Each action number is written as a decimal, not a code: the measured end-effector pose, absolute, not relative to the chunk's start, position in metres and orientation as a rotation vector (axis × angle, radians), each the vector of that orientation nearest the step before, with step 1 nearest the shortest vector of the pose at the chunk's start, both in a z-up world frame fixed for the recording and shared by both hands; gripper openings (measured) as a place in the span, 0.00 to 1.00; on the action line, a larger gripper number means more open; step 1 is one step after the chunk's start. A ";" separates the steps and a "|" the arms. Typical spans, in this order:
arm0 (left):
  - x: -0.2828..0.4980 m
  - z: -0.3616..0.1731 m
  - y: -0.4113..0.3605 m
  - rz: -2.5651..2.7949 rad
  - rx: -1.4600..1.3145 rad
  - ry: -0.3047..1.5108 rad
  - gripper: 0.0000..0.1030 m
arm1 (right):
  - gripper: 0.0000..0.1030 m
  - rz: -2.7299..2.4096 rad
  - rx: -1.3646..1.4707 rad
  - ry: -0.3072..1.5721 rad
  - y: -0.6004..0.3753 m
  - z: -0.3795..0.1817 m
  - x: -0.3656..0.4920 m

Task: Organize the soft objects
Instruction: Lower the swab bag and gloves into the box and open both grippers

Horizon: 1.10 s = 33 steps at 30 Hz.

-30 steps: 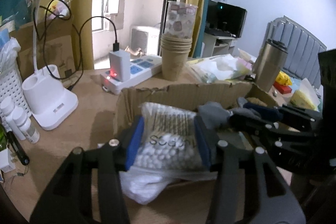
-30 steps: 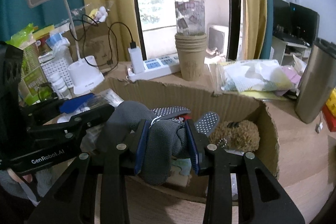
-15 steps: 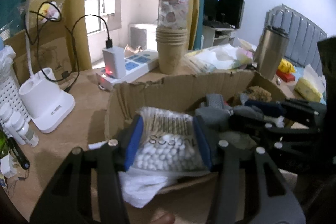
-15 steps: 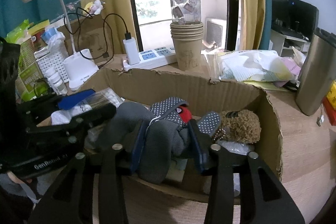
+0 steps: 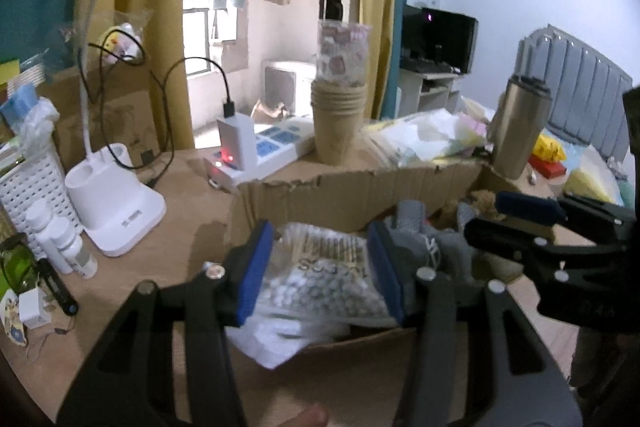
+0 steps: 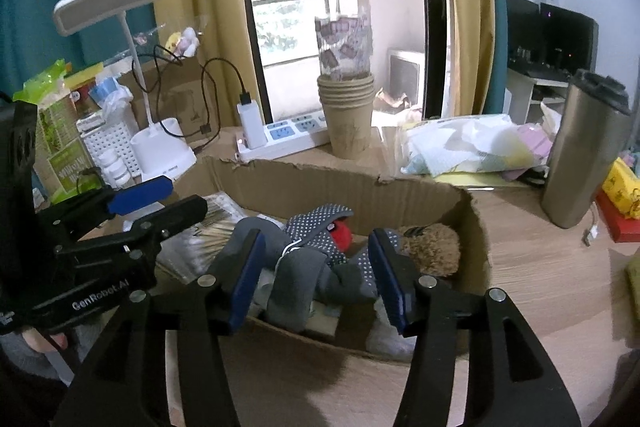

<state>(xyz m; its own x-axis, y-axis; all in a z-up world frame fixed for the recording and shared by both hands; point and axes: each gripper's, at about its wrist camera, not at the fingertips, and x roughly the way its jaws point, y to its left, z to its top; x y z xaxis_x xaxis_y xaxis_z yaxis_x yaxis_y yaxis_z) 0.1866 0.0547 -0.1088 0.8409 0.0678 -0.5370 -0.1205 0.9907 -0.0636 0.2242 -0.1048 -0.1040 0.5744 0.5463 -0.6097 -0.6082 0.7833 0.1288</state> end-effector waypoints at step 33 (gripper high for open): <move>0.107 -0.020 0.008 -0.033 -0.121 0.387 0.88 | 0.56 0.546 -0.116 0.462 -0.183 -0.027 0.153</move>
